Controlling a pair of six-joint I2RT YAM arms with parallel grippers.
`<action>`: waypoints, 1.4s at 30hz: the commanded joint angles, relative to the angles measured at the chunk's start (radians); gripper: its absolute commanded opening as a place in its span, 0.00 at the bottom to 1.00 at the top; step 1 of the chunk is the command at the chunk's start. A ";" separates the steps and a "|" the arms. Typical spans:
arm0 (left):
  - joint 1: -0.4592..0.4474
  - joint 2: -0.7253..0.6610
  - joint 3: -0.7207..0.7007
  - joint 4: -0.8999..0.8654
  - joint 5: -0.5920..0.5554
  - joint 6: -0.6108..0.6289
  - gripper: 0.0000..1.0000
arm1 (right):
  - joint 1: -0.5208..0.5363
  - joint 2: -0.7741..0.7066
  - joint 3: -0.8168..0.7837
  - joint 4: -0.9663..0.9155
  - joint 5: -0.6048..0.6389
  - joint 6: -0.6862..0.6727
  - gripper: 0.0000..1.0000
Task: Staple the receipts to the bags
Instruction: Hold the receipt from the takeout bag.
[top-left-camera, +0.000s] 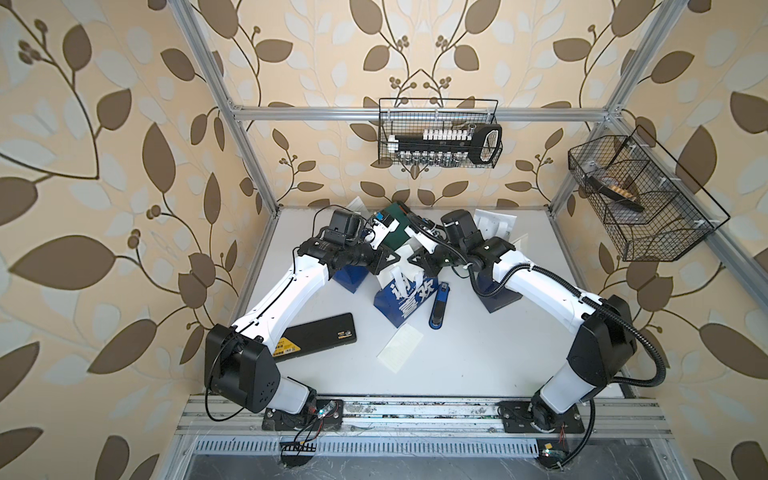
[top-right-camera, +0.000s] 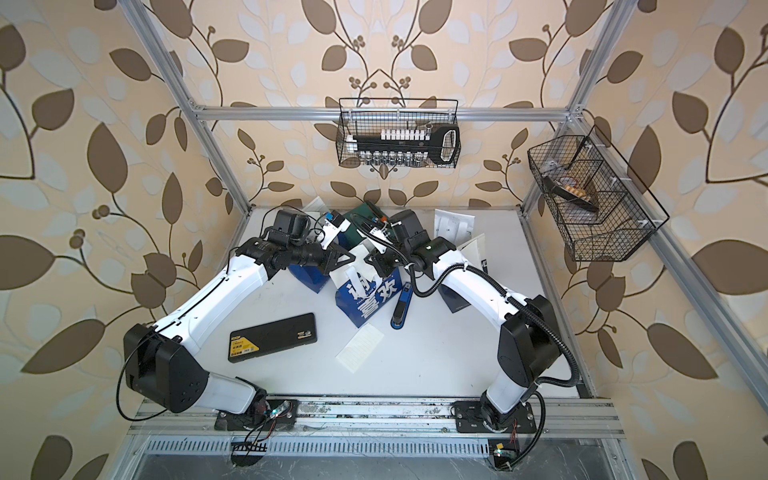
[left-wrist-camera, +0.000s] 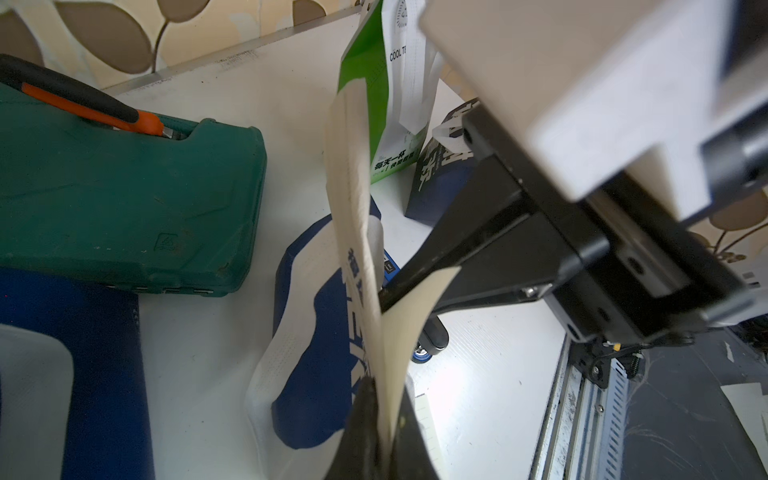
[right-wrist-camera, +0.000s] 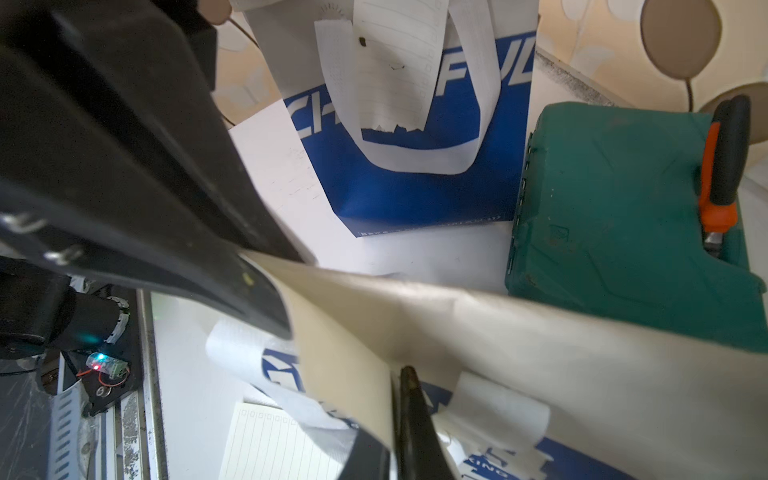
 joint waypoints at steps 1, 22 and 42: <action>-0.010 -0.012 0.042 -0.003 0.002 0.018 0.08 | -0.010 -0.015 -0.041 -0.003 -0.019 0.025 0.09; -0.010 -0.012 0.046 -0.012 -0.007 0.017 0.18 | -0.033 -0.032 -0.113 0.022 -0.102 0.088 0.00; -0.012 -0.010 0.048 -0.021 -0.002 0.020 0.18 | -0.049 -0.023 -0.130 0.077 -0.157 0.145 0.00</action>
